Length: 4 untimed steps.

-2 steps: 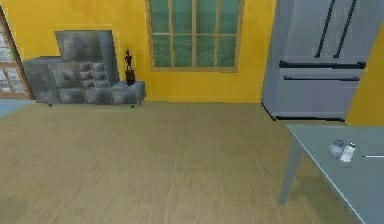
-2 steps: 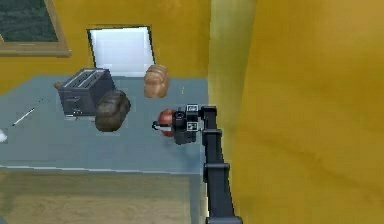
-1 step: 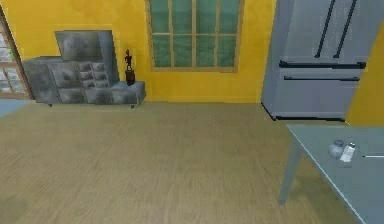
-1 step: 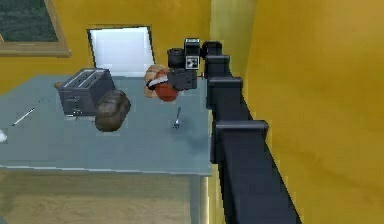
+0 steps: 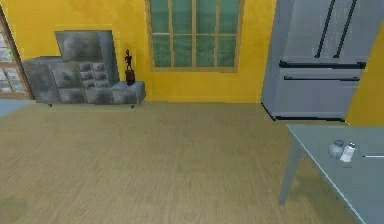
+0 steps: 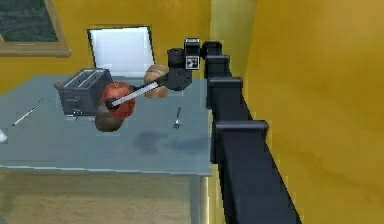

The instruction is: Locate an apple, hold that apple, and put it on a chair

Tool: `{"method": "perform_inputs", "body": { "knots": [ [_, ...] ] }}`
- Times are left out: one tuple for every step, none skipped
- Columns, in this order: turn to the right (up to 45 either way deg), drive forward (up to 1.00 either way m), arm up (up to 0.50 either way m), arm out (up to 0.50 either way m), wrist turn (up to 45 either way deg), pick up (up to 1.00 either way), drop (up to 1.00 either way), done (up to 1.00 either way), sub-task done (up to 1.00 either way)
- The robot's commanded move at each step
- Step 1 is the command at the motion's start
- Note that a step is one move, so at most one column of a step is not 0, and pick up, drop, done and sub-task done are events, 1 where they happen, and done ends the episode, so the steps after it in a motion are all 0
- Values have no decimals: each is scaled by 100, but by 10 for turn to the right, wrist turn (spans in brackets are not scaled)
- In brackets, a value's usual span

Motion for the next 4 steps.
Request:
{"method": "perform_inputs", "body": {
  "knots": [
    [0,0,0,0,-450,0,0,0,0],
    [0,0,0,0,-210,0,0,0,0],
    [0,0,0,-36,0,0,0,0,0],
    [-450,0,0,0,0,0,0,0,0]
  ]
}}
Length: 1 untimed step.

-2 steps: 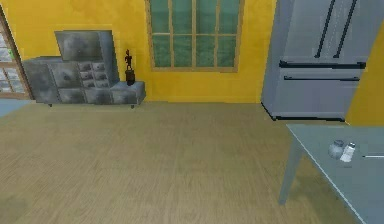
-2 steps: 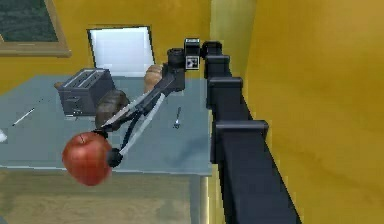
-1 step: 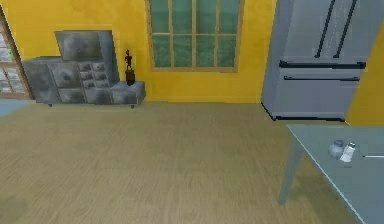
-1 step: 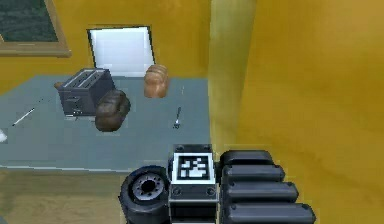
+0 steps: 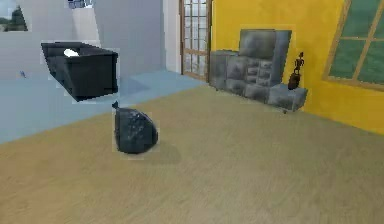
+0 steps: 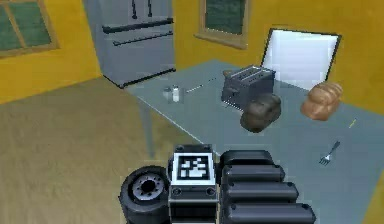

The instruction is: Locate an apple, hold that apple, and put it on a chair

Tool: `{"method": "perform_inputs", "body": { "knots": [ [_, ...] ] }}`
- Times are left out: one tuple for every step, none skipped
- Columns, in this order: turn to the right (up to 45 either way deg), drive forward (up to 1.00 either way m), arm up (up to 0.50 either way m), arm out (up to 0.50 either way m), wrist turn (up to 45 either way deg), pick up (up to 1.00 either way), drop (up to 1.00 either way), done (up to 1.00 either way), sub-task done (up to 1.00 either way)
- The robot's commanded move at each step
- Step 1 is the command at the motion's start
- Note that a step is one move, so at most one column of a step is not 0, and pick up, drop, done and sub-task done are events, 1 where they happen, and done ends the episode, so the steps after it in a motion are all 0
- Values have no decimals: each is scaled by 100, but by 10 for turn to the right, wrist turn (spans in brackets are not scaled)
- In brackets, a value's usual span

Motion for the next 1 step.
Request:
{"method": "perform_inputs", "body": {
  "knots": [
    [-450,0,0,0,0,0,0,0,0]
  ]
}}
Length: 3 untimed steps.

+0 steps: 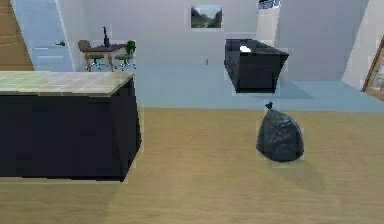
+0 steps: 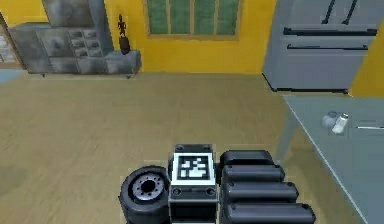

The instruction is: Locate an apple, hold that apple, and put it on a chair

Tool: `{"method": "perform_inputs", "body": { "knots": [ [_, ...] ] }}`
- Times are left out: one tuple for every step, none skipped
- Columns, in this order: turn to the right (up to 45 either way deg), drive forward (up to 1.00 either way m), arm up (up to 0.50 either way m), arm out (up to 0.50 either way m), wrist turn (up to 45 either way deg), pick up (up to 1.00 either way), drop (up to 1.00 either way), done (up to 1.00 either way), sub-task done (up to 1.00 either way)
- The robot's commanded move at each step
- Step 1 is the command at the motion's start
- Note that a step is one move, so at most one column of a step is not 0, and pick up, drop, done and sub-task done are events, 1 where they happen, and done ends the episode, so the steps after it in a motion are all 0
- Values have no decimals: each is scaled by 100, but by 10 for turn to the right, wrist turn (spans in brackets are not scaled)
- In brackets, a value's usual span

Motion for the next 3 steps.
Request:
{"method": "perform_inputs", "body": {
  "knots": [
    [-30,0,0,0,0,0,0,0,0],
    [0,100,0,0,0,0,0,0,0],
    [30,0,0,0,0,0,0,0,0]
  ]
}}
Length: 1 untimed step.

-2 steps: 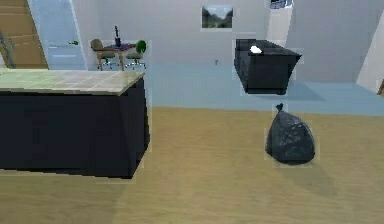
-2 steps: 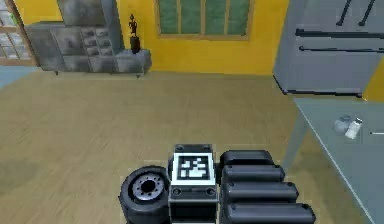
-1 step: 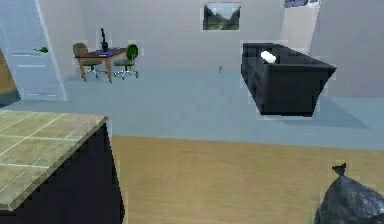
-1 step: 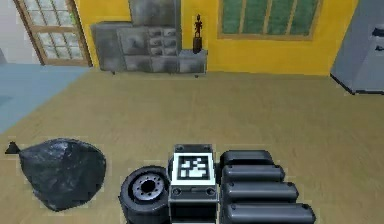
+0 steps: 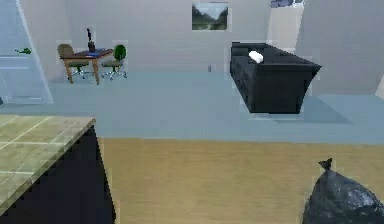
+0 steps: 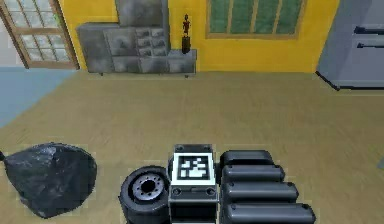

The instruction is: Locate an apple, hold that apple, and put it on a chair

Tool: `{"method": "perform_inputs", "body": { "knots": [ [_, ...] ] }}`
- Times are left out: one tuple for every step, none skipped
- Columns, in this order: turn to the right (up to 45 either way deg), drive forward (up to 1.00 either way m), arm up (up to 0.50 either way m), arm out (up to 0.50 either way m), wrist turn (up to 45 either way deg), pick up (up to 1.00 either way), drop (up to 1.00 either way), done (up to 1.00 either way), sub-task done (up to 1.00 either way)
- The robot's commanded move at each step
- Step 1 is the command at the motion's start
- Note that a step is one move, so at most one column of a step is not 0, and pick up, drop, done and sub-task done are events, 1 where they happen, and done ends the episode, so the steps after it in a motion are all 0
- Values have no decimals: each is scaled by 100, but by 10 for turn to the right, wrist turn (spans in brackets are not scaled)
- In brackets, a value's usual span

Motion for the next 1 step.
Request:
{"method": "perform_inputs", "body": {
  "knots": [
    [0,100,0,0,0,0,0,0,0]
  ]
}}
